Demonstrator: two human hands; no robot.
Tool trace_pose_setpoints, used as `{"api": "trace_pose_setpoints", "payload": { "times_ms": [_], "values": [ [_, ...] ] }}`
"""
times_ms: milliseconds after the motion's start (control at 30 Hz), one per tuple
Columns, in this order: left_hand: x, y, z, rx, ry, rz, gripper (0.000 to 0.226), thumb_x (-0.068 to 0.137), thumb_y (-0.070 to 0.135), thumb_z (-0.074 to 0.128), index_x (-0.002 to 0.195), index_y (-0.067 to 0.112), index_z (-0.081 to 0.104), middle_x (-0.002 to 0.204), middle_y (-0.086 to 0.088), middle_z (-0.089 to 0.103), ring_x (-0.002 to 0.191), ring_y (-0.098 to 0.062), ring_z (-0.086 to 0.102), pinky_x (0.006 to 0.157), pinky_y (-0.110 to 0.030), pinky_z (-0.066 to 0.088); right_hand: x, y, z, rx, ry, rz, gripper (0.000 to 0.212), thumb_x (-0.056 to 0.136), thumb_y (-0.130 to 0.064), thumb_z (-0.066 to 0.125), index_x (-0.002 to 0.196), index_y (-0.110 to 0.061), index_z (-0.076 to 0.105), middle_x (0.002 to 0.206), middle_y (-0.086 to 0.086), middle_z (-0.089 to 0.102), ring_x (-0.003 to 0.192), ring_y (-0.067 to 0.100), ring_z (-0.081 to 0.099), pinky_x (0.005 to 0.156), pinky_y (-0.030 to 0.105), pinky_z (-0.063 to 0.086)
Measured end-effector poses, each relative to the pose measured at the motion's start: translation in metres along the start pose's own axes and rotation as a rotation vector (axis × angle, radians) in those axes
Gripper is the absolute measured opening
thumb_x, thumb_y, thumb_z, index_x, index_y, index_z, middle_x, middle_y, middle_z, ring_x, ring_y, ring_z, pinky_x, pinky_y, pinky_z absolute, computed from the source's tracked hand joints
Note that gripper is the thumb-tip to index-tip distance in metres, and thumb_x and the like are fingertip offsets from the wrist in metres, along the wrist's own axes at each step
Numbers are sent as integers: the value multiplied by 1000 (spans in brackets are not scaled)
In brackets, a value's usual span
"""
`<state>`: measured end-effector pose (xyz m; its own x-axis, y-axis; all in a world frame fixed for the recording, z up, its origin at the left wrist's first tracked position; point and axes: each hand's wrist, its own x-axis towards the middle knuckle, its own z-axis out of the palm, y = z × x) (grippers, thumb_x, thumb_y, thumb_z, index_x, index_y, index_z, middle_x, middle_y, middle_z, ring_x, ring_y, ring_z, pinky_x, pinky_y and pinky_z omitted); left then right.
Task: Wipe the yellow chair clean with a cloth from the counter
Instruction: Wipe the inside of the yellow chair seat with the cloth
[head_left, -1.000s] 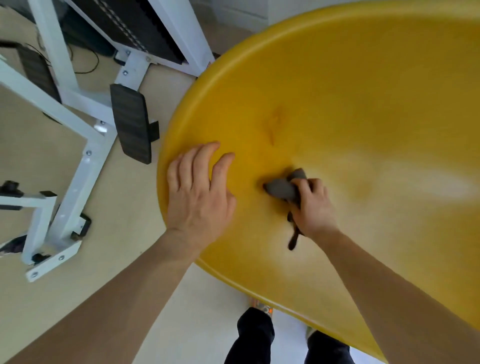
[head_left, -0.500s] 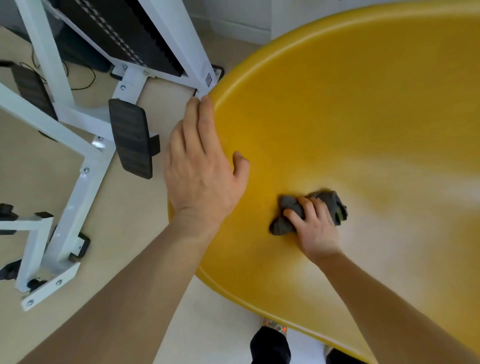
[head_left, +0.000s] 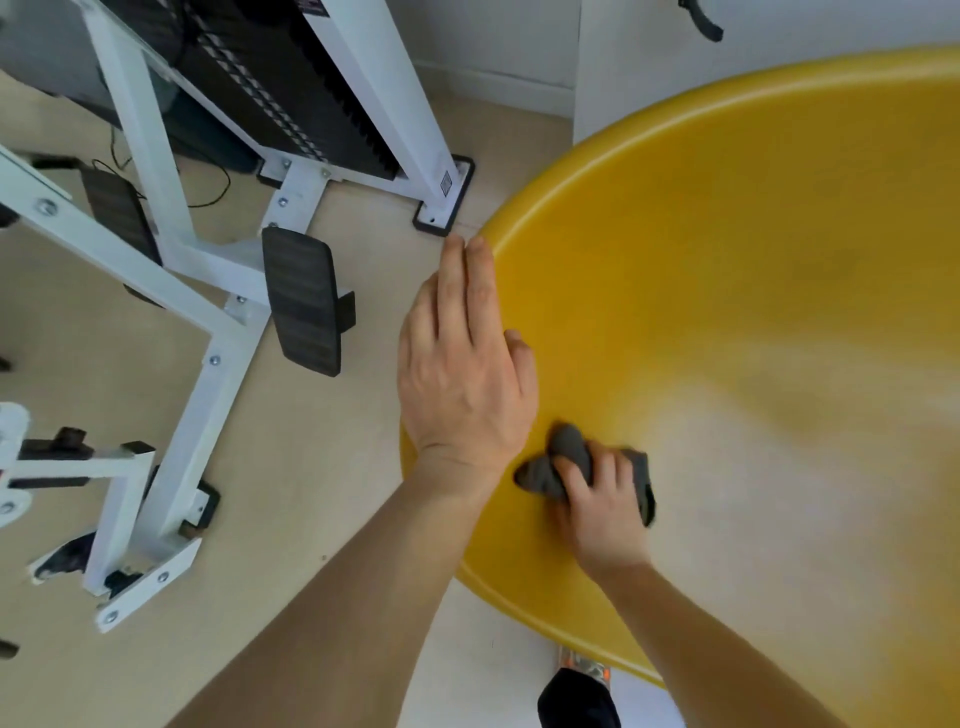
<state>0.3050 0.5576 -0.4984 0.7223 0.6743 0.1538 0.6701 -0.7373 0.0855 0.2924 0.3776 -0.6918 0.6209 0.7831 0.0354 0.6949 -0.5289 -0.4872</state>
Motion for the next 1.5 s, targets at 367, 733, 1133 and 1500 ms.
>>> {"api": "trace_pose_setpoints", "payload": {
  "times_ms": [367, 733, 1133, 1500],
  "values": [
    [0, 0, -9, -93, -68, 0, 65, 99, 35, 38, 157, 11, 20, 164, -9, 23, 146, -29, 32, 120, -39, 27, 200, -61, -102, 698, 413, 853, 49, 88, -6, 51, 136, -5, 38, 133, 22, 36, 116, 35, 40, 93, 30, 29],
    [-3, 6, -8, 82, -102, 19, 79, 95, 38, 44, 157, 3, 9, 164, -18, 16, 147, -37, 24, 119, -47, 25, 11, -5, -22, 237, -84, 654, 41, 95, -23, 51, 133, -19, 38, 121, 19, 40, 107, 45, 45, 90, 50, 39],
    [4, 50, -1, 8, -50, -183, 94, 82, 36, 63, 155, 4, 15, 162, -21, 17, 150, -40, 15, 122, -55, 9, 165, 47, -83, -152, 300, -224, 46, 88, -21, 59, 131, -19, 42, 133, 22, 35, 115, 42, 42, 102, 55, 31],
    [20, 139, 67, -114, -187, 212, 80, 76, 24, 63, 150, 9, 36, 160, -18, 25, 145, -38, 26, 118, -49, 27, 112, 217, -170, -616, 220, -138, 66, 68, -19, 82, 128, -24, 55, 124, 23, 42, 95, 34, 44, 80, 49, 36]
  ]
}}
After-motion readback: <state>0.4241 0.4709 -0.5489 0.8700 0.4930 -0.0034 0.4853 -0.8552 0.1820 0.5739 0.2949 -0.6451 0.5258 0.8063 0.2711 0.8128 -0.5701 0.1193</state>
